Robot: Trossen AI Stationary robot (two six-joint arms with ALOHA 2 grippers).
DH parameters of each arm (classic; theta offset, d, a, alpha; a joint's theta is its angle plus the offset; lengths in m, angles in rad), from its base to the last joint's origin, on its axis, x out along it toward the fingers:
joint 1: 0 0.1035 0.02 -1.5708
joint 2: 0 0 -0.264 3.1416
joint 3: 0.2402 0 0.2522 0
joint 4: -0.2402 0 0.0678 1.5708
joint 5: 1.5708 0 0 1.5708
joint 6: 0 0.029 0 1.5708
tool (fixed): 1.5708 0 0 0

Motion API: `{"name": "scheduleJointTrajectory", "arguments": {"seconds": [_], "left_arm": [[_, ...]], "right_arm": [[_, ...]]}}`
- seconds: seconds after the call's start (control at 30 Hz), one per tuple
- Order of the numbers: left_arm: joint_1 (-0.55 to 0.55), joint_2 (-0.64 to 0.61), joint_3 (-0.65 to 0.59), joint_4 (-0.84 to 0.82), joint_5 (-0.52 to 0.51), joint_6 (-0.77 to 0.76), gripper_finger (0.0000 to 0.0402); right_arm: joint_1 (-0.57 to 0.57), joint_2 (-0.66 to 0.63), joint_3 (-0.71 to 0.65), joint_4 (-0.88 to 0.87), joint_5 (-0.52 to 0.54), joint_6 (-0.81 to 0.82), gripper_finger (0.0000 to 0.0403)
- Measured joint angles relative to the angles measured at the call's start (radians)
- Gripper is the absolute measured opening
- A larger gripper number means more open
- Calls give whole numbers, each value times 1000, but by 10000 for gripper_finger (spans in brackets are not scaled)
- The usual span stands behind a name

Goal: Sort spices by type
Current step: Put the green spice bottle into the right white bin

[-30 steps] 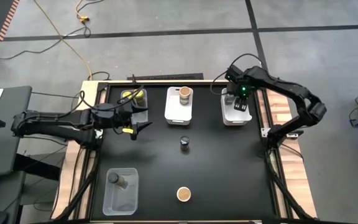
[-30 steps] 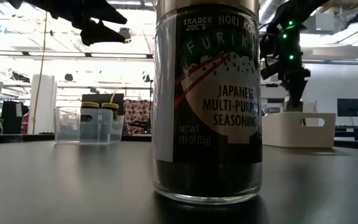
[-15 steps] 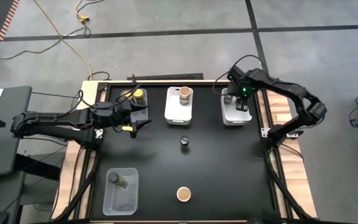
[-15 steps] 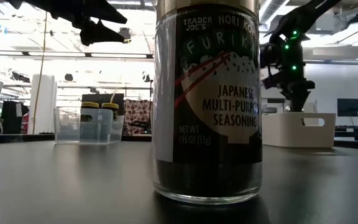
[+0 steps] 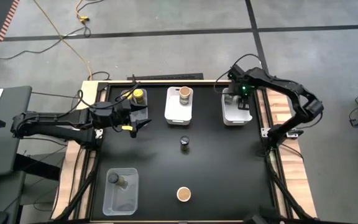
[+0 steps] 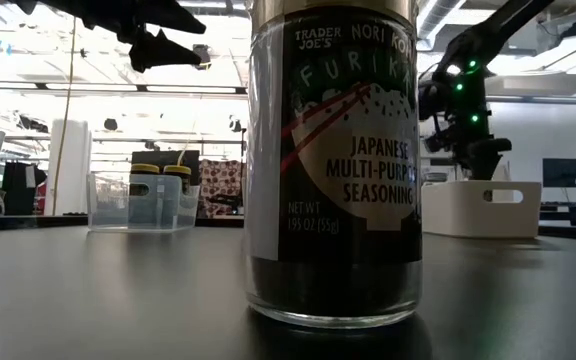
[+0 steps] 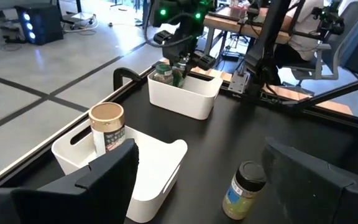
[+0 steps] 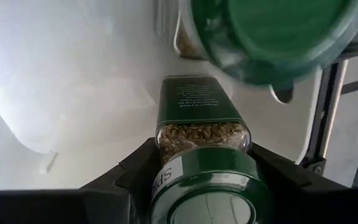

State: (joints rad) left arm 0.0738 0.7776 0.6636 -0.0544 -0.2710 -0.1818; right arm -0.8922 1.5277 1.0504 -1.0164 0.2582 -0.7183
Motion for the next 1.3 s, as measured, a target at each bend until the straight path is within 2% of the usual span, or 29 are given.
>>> {"name": "scheduleJointTrajectory", "arguments": {"seconds": [0.17, 0.47, 1.3], "left_arm": [[0, 0, 0, 0, 0, -23, 320], [0, 0, 0, -1, 0, -24, 320], [0, 0, 0, -1, 0, -43, 320]], "right_arm": [[16, 43, 6, 9, 16, 18, 225], [-4, 4, 0, 42, -3, 2, 226], [-12, 3, 0, 84, -21, 2, 250]]}}
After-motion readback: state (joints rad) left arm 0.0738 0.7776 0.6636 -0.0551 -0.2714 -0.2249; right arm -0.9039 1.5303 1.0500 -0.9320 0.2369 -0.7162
